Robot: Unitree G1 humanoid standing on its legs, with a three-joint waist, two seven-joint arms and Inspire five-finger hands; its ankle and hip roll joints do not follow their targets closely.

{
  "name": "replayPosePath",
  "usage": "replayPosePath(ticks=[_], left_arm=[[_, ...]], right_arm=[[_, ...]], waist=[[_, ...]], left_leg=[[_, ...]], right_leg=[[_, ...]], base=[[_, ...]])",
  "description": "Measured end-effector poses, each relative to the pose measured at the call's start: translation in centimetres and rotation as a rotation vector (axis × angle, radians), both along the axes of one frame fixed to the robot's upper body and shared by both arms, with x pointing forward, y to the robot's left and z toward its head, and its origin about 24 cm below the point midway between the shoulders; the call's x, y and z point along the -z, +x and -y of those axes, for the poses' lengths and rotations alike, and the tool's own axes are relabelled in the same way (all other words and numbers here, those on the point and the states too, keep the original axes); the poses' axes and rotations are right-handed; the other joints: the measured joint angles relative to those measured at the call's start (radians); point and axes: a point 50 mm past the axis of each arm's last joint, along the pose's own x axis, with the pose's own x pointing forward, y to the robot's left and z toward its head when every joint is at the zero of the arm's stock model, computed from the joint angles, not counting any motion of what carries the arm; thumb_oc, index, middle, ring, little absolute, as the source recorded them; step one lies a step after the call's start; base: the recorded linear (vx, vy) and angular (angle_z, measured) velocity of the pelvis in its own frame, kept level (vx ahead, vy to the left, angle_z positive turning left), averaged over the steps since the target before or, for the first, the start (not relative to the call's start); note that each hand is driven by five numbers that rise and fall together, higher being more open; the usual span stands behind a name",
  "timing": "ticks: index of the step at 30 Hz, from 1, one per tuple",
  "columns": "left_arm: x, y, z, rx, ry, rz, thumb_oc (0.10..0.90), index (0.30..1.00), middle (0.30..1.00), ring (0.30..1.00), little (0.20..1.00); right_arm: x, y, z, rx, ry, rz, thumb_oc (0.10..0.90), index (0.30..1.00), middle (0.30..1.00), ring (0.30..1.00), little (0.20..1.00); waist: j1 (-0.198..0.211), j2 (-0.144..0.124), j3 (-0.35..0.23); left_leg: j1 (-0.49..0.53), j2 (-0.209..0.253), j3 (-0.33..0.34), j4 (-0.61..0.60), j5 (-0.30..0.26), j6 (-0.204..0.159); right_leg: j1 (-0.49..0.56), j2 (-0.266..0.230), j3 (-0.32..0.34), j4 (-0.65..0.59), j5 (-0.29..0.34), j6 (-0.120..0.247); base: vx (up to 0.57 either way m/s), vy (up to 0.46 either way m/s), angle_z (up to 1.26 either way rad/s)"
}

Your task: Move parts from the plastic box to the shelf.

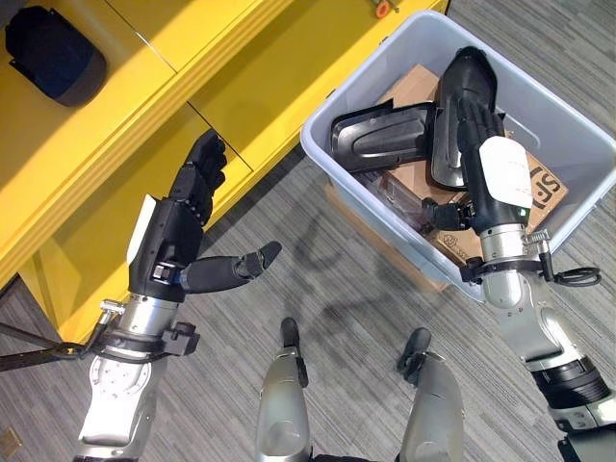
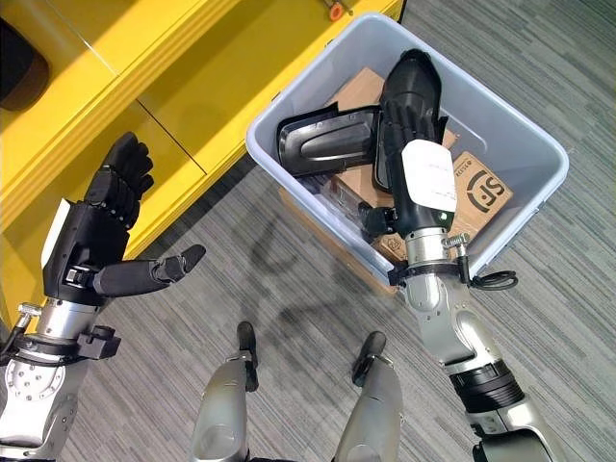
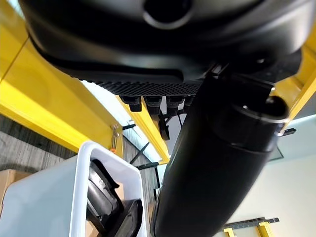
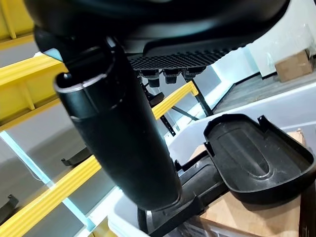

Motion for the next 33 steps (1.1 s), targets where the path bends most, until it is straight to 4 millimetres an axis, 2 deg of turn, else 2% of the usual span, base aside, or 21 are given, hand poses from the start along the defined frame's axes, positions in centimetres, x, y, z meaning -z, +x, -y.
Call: replayPosePath(ticks=[5,11,19,33], left_arm=[[-0.8,0.7,0.4,0.053,-0.017,0.013,0.900,1.000,1.000,1.000,1.000],[-0.5,0.9,1.0,0.109,-0.035,-0.021,0.900,1.000,1.000,1.000,1.000],[-0.1,1.1,1.0,0.138,-0.058,-0.065,0.900,1.000,1.000,1.000,1.000],[-0.3,2.2,1.3,0.126,-0.075,-0.073,0.900,1.000,1.000,1.000,1.000]], right_arm=[[-1.3,0.4,-0.3,0.003,-0.019,0.047,0.900,1.000,1.000,1.000,1.000],[-3.0,1.3,-0.3,0.021,-0.036,0.092,0.900,1.000,1.000,1.000,1.000],[-1.8,2.7,1.2,0.119,-0.076,0.029,0.900,1.000,1.000,1.000,1.000],[-1.5,3.1,0.6,0.129,-0.088,0.003,0.900,1.000,1.000,1.000,1.000]], waist=[[-0.004,0.000,0.000],[-0.009,0.000,0.000],[0.001,0.001,0.000],[-0.002,0.005,0.001]], left_leg=[[0.002,0.005,0.001,0.001,0.001,-0.002],[0.003,0.008,0.000,0.006,0.002,-0.003],[-0.028,0.006,0.000,0.023,0.002,-0.003],[-0.168,0.006,-0.007,0.089,0.003,-0.006]], right_leg=[[0.000,0.005,0.001,0.000,0.000,0.000],[-0.003,0.007,0.005,0.009,-0.001,-0.003],[-0.054,0.000,0.022,0.048,-0.018,-0.009],[-0.210,-0.009,0.050,0.125,-0.030,-0.026]], base=[[0.00,0.000,0.00],[0.00,-0.024,0.00],[0.00,0.002,0.00],[-0.01,0.004,-0.01]])
